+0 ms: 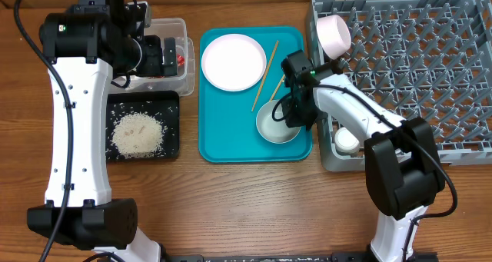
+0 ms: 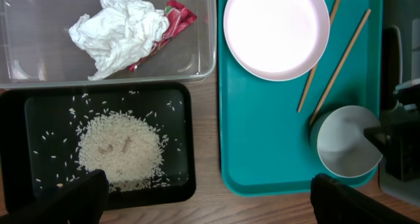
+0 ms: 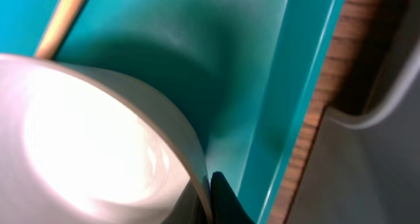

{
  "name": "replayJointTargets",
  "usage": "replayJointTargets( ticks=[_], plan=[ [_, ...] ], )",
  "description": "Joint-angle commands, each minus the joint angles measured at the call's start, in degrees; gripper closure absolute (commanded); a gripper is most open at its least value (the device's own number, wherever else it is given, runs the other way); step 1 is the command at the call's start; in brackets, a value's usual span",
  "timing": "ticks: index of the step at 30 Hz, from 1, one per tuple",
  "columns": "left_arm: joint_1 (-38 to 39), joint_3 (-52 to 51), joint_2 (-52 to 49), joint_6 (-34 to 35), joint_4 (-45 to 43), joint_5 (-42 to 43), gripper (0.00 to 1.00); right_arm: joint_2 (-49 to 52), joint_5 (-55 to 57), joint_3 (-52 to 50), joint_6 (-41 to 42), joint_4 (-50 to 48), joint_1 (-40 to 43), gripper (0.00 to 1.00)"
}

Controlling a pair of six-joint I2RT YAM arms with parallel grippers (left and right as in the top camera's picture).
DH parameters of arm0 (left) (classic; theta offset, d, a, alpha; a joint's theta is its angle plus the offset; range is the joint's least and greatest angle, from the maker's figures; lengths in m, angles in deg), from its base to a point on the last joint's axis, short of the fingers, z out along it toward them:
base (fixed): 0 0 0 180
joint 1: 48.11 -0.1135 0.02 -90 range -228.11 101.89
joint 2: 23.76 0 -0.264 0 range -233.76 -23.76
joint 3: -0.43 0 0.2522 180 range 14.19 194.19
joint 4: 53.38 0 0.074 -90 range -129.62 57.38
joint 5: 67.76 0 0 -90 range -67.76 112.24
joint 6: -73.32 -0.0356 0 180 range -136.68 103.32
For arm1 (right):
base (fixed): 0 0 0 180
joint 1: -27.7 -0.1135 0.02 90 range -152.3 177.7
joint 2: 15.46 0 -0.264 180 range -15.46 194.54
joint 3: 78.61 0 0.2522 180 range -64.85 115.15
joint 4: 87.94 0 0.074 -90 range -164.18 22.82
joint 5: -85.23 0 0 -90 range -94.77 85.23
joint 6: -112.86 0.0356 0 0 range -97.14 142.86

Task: Sort waste into correct bins and load items into the dishwasher
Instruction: 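Carry the grey bowl right and set it in the dish rack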

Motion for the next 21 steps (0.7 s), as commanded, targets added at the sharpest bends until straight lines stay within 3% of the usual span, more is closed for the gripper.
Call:
replayJointTargets(
  ticks=[1,6,10,14,16,21],
  plan=[
    [-0.15,1.11,1.18,0.59,-0.22,-0.37,0.0,-1.22,1.57,5.31,0.7,3.56,-0.22,0.96],
    [-0.15,1.11,1.18,0.59,-0.22,-0.37,0.0,-6.45,3.15,15.93,2.08,11.37,-0.22,0.96],
    [-0.15,1.11,1.18,0.59,-0.22,-0.37,0.0,-11.43,14.03,24.81,7.96,15.45,0.63,0.96],
    [-0.15,1.11,1.18,0.59,-0.22,-0.37,0.0,-16.26,30.32,28.48,8.96,15.37,1.7,0.96],
    [-0.15,1.11,1.18,0.59,-0.22,-0.37,0.0,-17.77,40.5,28.46,13.29,15.43,2.01,0.96],
    [-0.15,1.11,1.18,0.59,-0.22,-0.37,0.0,-17.09,59.65,26.53,15.96,13.57,2.12,0.96]
  ],
)
